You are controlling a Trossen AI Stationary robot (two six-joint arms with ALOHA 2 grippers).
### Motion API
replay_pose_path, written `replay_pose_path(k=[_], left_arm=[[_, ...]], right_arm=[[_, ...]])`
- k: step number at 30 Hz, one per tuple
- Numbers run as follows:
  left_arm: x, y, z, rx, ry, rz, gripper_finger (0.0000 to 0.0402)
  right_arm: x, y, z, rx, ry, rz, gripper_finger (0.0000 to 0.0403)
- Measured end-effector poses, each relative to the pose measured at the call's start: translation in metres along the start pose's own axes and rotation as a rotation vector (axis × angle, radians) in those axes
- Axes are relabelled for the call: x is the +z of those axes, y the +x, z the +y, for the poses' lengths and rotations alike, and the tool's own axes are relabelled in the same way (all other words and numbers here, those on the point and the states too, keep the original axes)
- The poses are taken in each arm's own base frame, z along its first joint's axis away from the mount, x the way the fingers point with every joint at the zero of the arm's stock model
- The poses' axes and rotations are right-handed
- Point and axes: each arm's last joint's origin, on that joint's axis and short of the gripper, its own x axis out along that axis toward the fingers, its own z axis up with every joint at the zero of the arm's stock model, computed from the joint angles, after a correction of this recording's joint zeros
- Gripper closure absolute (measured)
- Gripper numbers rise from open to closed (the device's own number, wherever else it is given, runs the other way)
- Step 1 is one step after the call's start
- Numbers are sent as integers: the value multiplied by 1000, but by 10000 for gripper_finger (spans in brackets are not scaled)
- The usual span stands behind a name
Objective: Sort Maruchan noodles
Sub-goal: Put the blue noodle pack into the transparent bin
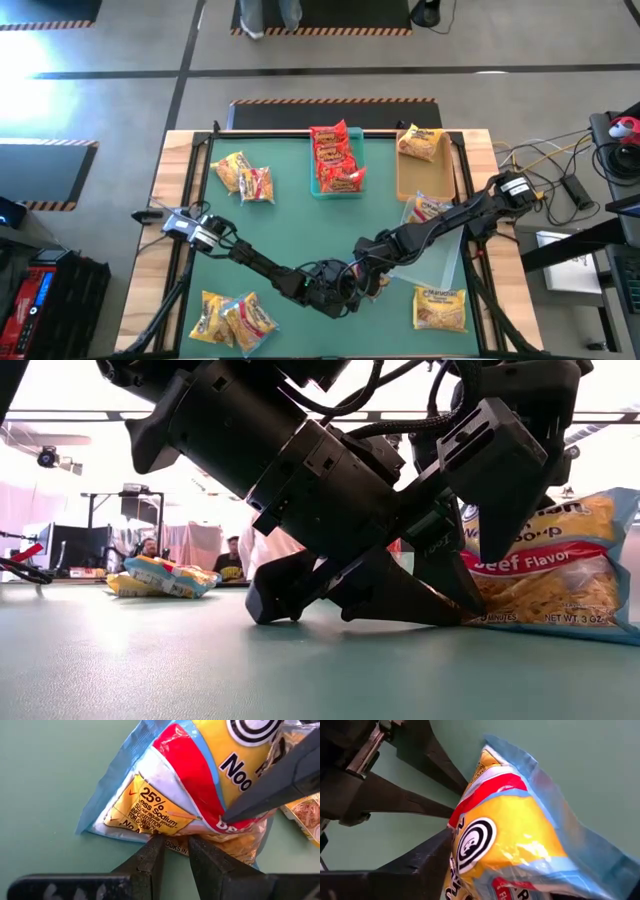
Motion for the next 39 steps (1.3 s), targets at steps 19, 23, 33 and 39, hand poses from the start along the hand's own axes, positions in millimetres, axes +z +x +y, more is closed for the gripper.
replay_pose_path(k=[19,23,33,39], left_arm=[[17,-24,-11,45,41,-59,326],[12,-36,-12,83,49,-83,326],[4,-48,-12,102,-38,-87,326],[4,-49,-13,100,-50,-87,326]], right_arm=[[0,-9,2,18,-60,-15,291],[0,-11,2,23,-74,-13,295],[5,-18,10,47,-122,-42,314],[16,-32,17,17,-186,-51,314]])
